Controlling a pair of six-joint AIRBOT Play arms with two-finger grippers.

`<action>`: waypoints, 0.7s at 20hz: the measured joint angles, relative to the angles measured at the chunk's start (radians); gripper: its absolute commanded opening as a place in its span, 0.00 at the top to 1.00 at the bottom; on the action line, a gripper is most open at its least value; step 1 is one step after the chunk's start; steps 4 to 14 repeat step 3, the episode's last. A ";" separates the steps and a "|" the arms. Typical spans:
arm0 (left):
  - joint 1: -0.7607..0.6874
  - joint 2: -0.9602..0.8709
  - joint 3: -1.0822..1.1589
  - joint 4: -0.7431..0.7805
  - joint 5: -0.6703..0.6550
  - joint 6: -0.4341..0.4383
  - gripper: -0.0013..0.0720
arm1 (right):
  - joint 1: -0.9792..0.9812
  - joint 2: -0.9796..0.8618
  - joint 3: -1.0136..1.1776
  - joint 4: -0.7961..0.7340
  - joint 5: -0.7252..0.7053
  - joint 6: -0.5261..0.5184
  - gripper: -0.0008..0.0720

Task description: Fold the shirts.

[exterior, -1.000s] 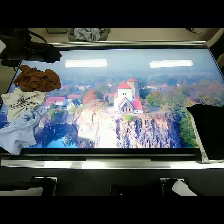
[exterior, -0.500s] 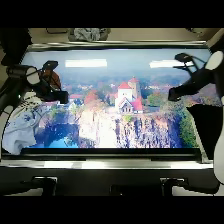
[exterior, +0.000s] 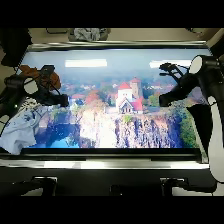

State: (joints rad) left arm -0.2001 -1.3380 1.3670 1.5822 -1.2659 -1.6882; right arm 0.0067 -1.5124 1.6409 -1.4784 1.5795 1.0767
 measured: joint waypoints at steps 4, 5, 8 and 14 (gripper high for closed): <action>0.000 0.002 -0.003 0.000 0.006 -0.003 0.09 | 0.003 0.000 -0.001 0.000 0.001 0.000 0.08; 0.000 0.002 -0.003 0.000 0.006 -0.003 0.09 | 0.003 0.000 -0.001 0.000 0.001 0.000 0.08; 0.000 0.002 -0.003 0.000 0.006 -0.003 0.09 | 0.003 0.000 -0.001 0.000 0.001 0.000 0.08; 0.000 0.002 -0.003 0.000 0.006 -0.003 0.09 | 0.003 0.000 -0.001 0.000 0.001 0.000 0.08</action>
